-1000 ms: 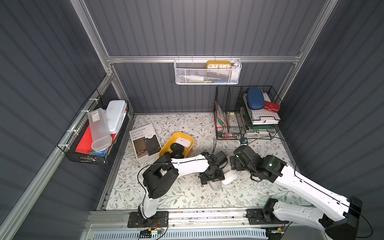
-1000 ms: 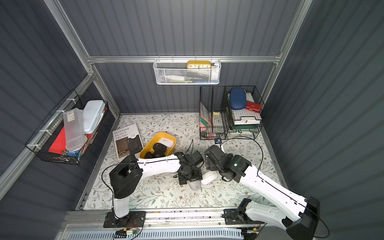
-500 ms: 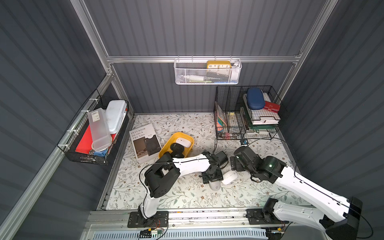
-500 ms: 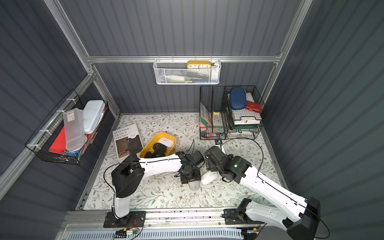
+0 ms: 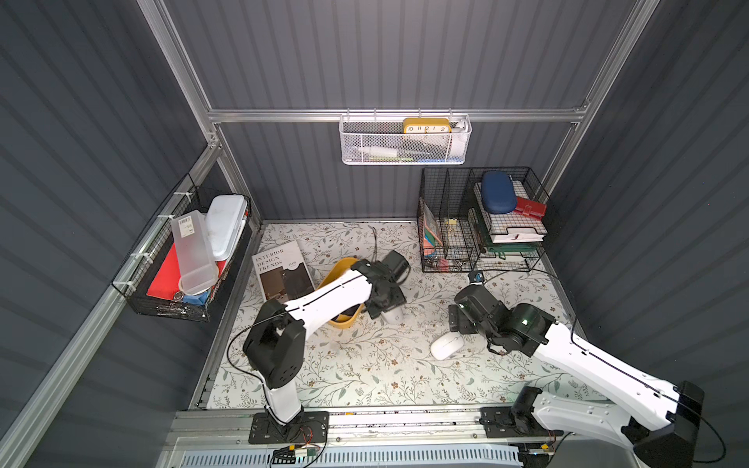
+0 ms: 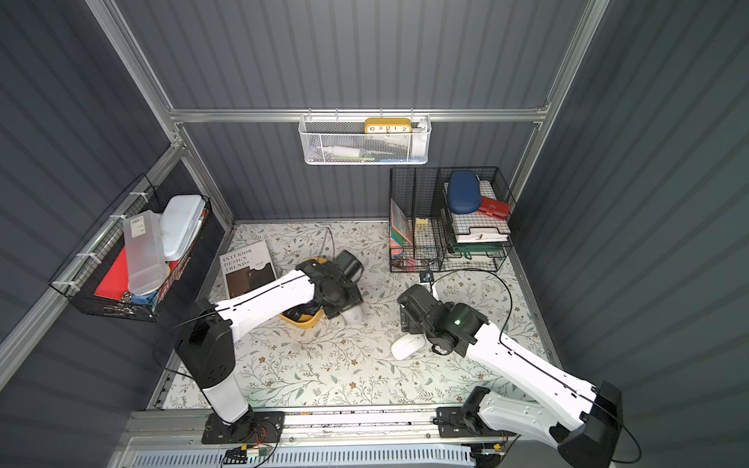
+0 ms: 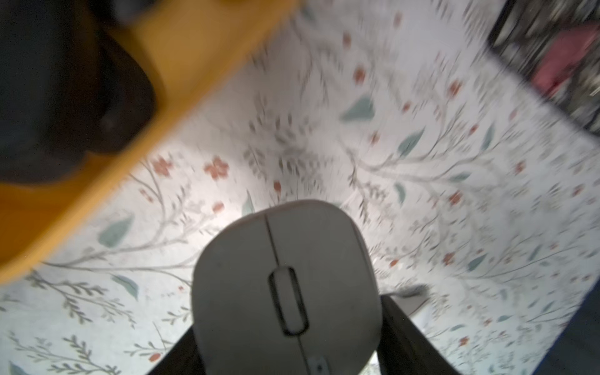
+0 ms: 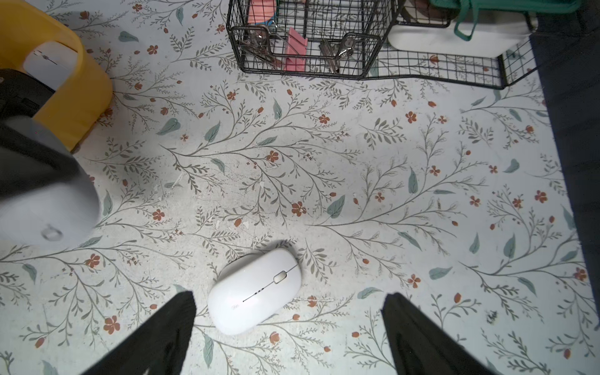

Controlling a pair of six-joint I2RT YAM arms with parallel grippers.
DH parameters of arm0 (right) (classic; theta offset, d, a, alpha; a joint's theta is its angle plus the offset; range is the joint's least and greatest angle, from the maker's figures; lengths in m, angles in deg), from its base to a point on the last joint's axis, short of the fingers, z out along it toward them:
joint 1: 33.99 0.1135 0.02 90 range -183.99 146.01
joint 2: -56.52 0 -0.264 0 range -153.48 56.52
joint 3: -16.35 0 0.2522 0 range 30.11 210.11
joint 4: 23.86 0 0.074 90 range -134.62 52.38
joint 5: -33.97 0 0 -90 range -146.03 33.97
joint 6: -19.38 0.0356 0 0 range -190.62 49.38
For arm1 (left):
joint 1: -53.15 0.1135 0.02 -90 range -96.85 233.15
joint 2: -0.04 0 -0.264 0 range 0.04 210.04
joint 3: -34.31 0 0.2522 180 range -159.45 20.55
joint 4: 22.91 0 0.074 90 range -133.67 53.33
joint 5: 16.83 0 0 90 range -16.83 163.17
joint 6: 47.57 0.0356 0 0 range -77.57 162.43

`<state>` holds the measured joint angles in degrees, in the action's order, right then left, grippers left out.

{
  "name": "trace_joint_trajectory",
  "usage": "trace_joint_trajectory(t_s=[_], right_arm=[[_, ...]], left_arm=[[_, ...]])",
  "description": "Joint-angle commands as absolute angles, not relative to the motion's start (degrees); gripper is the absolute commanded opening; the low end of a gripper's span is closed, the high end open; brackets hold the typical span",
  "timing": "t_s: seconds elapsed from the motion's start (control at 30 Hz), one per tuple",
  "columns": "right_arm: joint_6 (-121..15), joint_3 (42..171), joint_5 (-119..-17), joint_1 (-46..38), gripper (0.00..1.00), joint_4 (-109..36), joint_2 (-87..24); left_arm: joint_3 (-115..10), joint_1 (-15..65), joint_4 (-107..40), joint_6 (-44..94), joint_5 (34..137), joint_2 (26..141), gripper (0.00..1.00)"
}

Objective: Put the mouse in the storage box
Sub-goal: Pick up the mouse from the center of the board, then place the mouse in the storage box.

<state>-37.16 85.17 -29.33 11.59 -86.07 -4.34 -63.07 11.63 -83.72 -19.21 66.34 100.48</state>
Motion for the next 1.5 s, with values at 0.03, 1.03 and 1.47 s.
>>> trace_joint_trajectory(t_s=[0.03, 1.03, 1.47], right_arm=[[-32.52, 84.25, -31.87, 11.5, 0.94, -88.29, -5.46], [-18.71, 80.67, -29.38, 15.44, 0.94, -94.16, -2.91], [-7.14, 81.28, -28.55, 21.07, 0.94, -95.0, -7.47]], left_arm=[[-66.48, 19.54, -87.06, -11.95, 60.31, 99.58, 0.54], [-63.51, 32.41, -76.72, -2.59, 62.22, 105.93, 0.91], [-56.13, 32.41, -71.37, -4.69, 55.37, 80.36, 0.99]])
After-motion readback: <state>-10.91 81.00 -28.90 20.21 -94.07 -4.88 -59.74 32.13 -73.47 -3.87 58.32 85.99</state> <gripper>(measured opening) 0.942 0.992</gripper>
